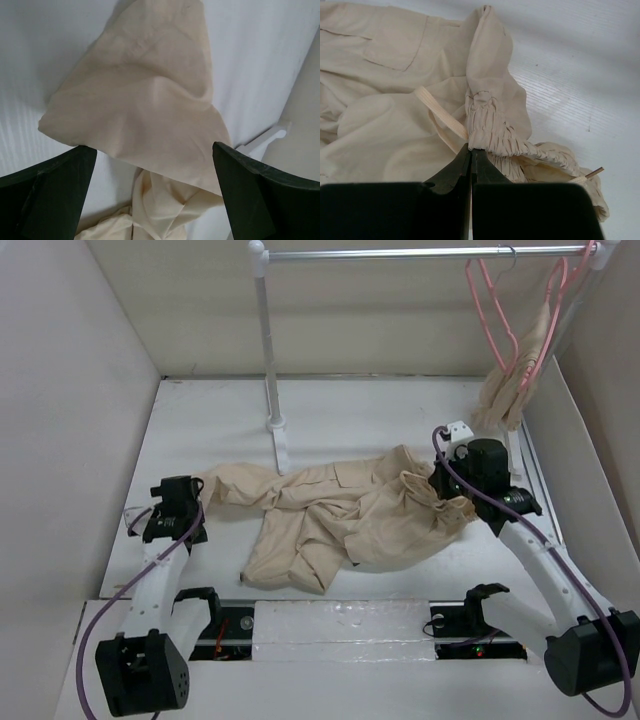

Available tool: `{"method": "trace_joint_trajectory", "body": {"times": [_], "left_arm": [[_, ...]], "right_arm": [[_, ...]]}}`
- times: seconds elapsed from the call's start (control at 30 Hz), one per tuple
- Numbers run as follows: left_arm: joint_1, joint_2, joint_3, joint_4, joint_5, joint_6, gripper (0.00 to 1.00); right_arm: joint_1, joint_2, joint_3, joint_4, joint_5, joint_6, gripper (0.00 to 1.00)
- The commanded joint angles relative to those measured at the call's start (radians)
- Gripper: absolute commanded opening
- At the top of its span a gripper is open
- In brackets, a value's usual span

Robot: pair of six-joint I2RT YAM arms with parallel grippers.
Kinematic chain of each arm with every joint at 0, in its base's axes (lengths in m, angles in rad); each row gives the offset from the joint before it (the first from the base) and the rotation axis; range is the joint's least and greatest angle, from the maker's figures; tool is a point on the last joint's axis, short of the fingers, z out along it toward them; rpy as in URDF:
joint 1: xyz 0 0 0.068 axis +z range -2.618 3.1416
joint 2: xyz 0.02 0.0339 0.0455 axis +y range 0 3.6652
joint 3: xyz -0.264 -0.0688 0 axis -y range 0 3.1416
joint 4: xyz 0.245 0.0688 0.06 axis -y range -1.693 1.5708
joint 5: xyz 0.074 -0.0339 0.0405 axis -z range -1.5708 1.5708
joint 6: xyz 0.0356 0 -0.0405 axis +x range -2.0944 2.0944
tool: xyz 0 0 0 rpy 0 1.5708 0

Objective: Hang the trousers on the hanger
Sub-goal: Flatten out the trousers at the center of the board.

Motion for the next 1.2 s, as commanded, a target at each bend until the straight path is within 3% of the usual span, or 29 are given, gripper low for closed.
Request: {"method": "trace_joint_trajectory", "body": {"times": [0.0, 0.1, 0.13, 0.2, 0.23, 0.3, 0.37, 0.4, 0.47, 0.5, 0.6, 0.77, 0.93, 1.0, 1.17], "left_arm": [[0.009, 0.003, 0.041, 0.069, -0.046, -0.019, 0.97], [0.009, 0.055, 0.031, 0.075, -0.012, -0.024, 0.82], [0.009, 0.061, 0.028, 0.078, -0.008, -0.019, 0.66], [0.009, 0.069, 0.020, 0.092, -0.018, -0.001, 0.46], [0.009, 0.067, 0.021, 0.093, -0.035, 0.017, 0.24], [0.009, 0.070, 0.069, 0.105, -0.050, 0.066, 0.03], [0.009, 0.092, 0.142, 0.110, -0.080, 0.179, 0.00], [0.009, 0.151, 0.329, 0.087, -0.095, 0.264, 0.00], [0.009, 0.181, 0.412, 0.073, -0.110, 0.353, 0.00], [0.009, 0.228, 0.577, 0.032, -0.121, 0.390, 0.00], [0.009, 0.273, 0.824, -0.017, -0.129, 0.490, 0.00], [0.009, 0.242, 0.975, 0.027, -0.097, 0.562, 0.00], [0.009, 0.333, 1.279, -0.068, -0.069, 0.616, 0.00], [0.009, 0.321, 1.333, -0.077, -0.089, 0.637, 0.00], [0.009, 0.238, 1.296, -0.089, -0.170, 0.721, 0.00]], "right_arm": [[0.017, -0.019, -0.021, 0.000, -0.041, -0.034, 0.00], [0.017, -0.015, -0.022, 0.011, -0.041, -0.037, 0.00], [0.017, -0.010, -0.009, 0.009, -0.044, -0.037, 0.00], [0.017, -0.007, 0.007, -0.006, -0.039, -0.037, 0.00], [0.017, -0.010, 0.022, -0.014, -0.031, -0.039, 0.00], [0.017, -0.019, 0.040, -0.037, -0.010, -0.042, 0.00], [0.017, -0.021, 0.083, -0.057, -0.002, -0.043, 0.00], [0.017, -0.015, 0.137, -0.084, -0.011, -0.045, 0.00], [0.017, -0.012, 0.204, -0.109, -0.019, -0.045, 0.00], [0.017, -0.007, 0.240, -0.118, -0.033, -0.042, 0.00], [0.017, -0.021, 0.372, -0.153, -0.045, -0.037, 0.00], [0.017, -0.039, 0.577, -0.199, -0.025, -0.028, 0.00], [0.017, -0.042, 0.734, -0.241, -0.024, -0.005, 0.00], [0.028, -0.093, 0.735, -0.241, -0.039, 0.001, 0.00], [0.037, -0.231, 0.720, -0.310, 0.004, 0.007, 0.00]]}}
